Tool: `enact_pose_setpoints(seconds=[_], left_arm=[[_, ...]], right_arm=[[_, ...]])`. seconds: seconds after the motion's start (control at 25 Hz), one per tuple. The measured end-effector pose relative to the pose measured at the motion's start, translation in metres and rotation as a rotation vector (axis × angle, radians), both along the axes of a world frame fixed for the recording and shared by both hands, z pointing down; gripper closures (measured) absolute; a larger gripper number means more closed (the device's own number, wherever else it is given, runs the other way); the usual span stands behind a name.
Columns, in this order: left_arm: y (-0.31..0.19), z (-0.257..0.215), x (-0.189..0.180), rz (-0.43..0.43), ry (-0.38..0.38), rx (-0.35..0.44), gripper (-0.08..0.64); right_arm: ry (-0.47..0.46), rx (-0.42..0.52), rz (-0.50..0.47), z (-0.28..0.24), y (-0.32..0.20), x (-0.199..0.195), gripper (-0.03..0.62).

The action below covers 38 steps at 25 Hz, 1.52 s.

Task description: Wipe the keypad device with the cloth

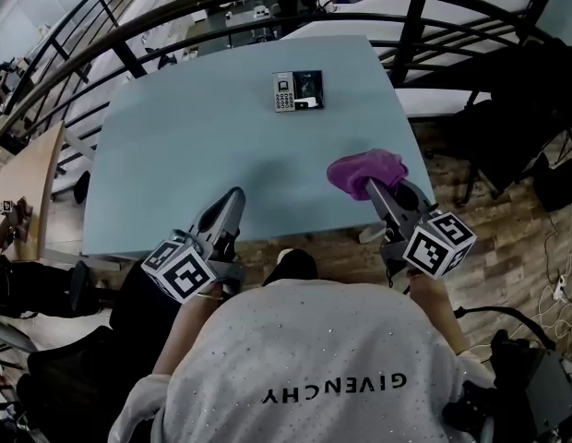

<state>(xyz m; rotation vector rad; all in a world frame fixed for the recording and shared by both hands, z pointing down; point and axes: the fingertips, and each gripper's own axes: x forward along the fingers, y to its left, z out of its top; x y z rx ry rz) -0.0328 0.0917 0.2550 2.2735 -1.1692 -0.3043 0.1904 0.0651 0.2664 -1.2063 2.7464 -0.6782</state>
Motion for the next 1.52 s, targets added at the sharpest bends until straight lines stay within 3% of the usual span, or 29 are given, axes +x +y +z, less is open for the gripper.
enact_pose_setpoints(seconds=[0.28,0.68,0.88,1.24,1.4,1.52], left_arm=[[-0.027,0.016,0.002,0.014,-0.006,-0.036,0.56],[-0.095,0.034,0.003,0.047,0.045,-0.054,0.56],[-0.14,0.044,0.007,0.097,0.009,-0.054,0.56],[-0.202,0.066,0.01,0.166,0.064,-0.097,0.56],[-0.227,0.087,0.005,0.153,0.061,-0.118,0.56],[-0.24,0.106,-0.004,0.139,0.013,-0.156,0.561]], right_arm=[[-0.022,-0.046,-0.003,0.019,-0.022,-0.002,0.535],[0.053,-0.079,-0.019,0.036,-0.077,-0.019,0.535],[0.087,-0.085,-0.064,0.044,-0.119,-0.042,0.535],[0.056,-0.142,-0.143,0.057,-0.19,-0.092,0.535],[0.112,-0.144,-0.203,0.065,-0.22,-0.119,0.535],[0.182,-0.115,-0.238,0.066,-0.244,-0.139,0.535]])
